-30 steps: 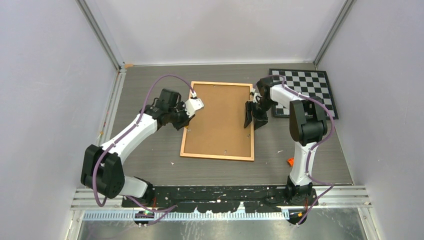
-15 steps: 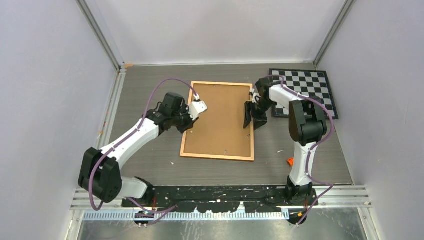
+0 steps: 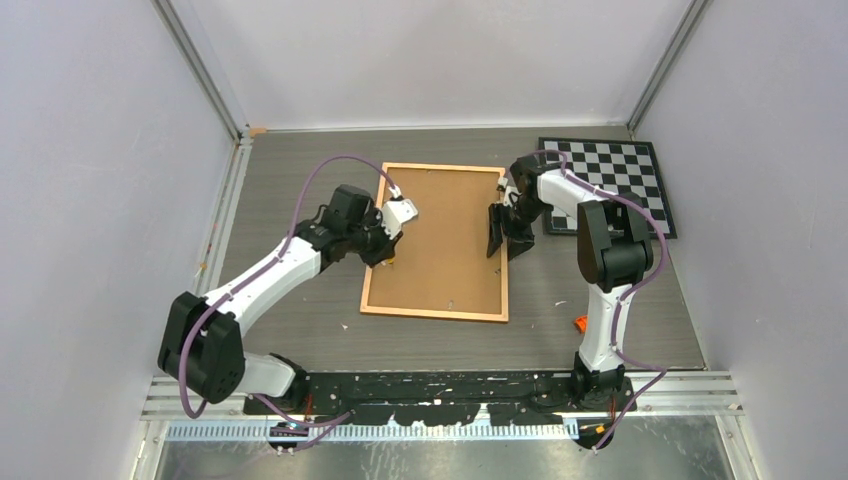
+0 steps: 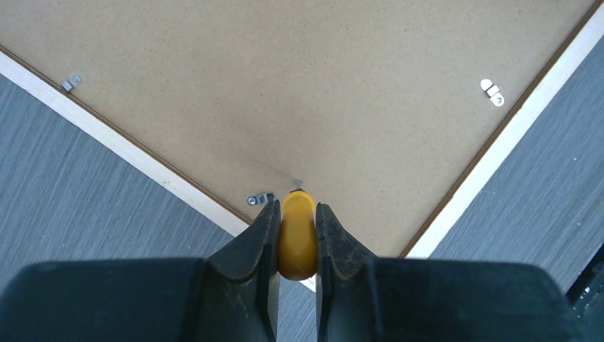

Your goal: Take the photo out of the frame

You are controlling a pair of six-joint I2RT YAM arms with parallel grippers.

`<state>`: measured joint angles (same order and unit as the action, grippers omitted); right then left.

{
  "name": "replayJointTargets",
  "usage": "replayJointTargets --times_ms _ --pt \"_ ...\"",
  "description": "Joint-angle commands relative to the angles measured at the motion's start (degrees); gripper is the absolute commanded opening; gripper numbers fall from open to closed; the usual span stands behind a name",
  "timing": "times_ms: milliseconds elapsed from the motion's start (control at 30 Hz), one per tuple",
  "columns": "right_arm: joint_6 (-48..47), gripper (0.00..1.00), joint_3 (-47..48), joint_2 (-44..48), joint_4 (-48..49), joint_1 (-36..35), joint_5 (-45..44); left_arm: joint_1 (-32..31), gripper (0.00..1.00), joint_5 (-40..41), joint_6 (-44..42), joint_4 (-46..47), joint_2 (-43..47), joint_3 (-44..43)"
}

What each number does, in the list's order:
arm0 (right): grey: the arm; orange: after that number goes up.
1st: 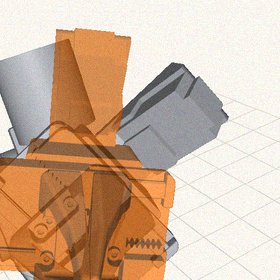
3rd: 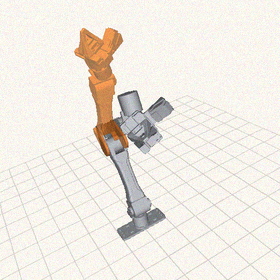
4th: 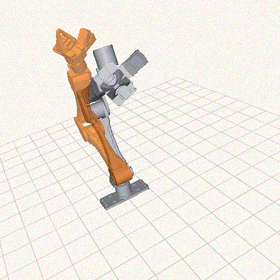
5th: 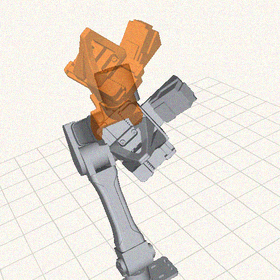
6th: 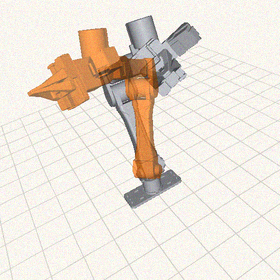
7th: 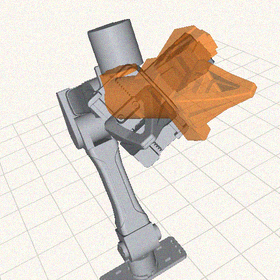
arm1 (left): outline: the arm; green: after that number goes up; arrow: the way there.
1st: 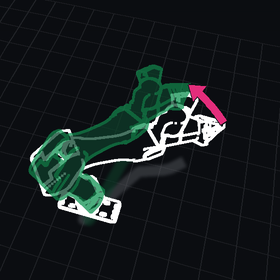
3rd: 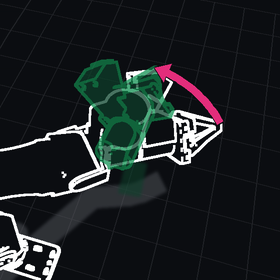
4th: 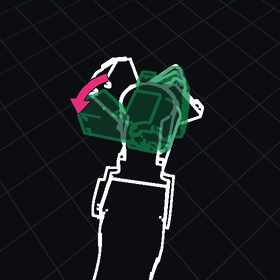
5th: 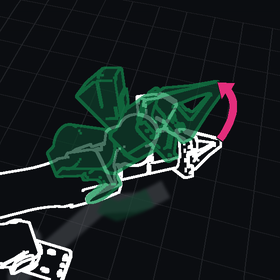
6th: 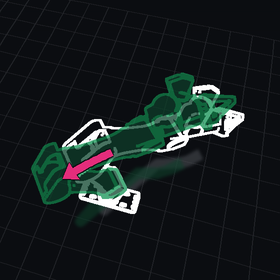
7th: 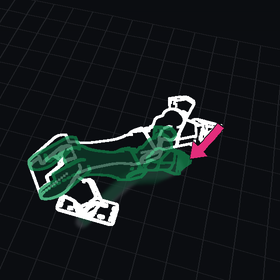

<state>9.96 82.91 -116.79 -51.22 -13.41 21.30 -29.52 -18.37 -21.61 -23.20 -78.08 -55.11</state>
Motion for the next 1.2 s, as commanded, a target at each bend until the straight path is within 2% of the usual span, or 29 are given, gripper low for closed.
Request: replayJointTargets --times_ms 0,200,533,933,1067,1167 --pt "-1.2 0.58 0.9 1.2 -0.2 -0.8 1.2 2.4 0.00 -4.7 -2.2 -7.1 2.0 -1.4" --pt "-1.5 0.58 1.0 0.9 -0.3 -0.9 1.0 4.6 0.00 -6.8 -7.6 -12.1 2.5 -2.2" --pt "-1.4 0.58 2.0 0.2 -0.7 -0.9 1.5 4.6 0.00 -0.6 -6.6 -2.6 -1.1 -1.6" --pt "-1.9 0.59 2.2 0.9 -0.3 -0.9 1.2 4.6 0.00 0.2 -7.3 -0.6 -4.7 -4.2" --pt "-3.9 0.62 2.6 2.7 -0.3 -0.8 3.1 4.6 0.00 -3.9 -5.5 -3.4 -2.8 -6.1" --pt "-8.5 0.65 2.2 6.5 1.5 -0.9 7.1 4.6 0.00 -7.5 -0.1 -5.0 -1.2 -9.0"
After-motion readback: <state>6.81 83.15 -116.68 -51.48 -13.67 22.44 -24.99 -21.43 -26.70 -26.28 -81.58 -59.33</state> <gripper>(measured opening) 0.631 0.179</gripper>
